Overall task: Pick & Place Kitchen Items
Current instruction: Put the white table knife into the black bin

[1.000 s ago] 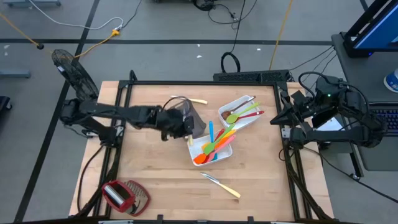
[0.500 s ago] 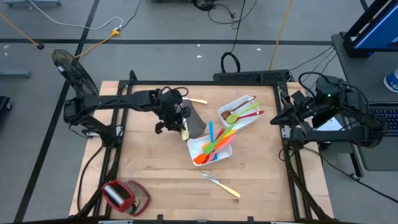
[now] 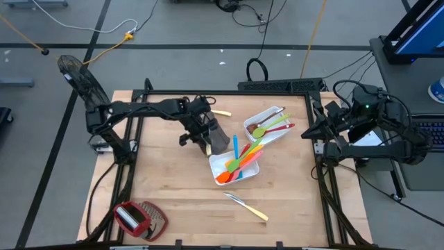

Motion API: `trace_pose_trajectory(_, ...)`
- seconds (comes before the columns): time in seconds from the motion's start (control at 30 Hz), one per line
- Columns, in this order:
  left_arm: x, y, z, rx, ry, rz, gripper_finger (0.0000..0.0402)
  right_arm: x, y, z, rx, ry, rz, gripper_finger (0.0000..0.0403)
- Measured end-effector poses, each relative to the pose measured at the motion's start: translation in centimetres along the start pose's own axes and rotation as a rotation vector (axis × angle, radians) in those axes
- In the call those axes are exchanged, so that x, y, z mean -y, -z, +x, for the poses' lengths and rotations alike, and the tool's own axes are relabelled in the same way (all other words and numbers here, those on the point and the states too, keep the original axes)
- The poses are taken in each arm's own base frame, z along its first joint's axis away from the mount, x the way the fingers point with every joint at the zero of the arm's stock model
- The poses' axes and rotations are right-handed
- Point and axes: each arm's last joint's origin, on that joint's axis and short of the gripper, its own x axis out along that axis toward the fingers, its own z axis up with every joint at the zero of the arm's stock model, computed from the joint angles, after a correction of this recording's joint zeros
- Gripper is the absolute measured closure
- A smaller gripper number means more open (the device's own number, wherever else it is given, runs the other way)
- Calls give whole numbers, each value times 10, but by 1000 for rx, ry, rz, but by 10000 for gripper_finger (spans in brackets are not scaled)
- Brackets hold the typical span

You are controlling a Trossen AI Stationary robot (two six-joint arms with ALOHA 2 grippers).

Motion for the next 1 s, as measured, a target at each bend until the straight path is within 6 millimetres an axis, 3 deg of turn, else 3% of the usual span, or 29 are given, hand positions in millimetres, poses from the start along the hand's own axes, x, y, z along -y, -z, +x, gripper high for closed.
trace_pose_trajectory(0.23,-2,-12,3,13,-22,21,302,0,-2,0,16,-3,25,401)
trace_pose_trajectory(0.63,0,-9,-10,31,26,113,190,0,-2,1,14,-3,44,402)
trace_pose_trajectory(0.8,9,9,-29,54,142,212,172,0,0,1,-2,-2,54,399)
trace_pose_trajectory(1.0,13,51,-54,298,268,424,170,1,0,1,-5,-2,32,399)
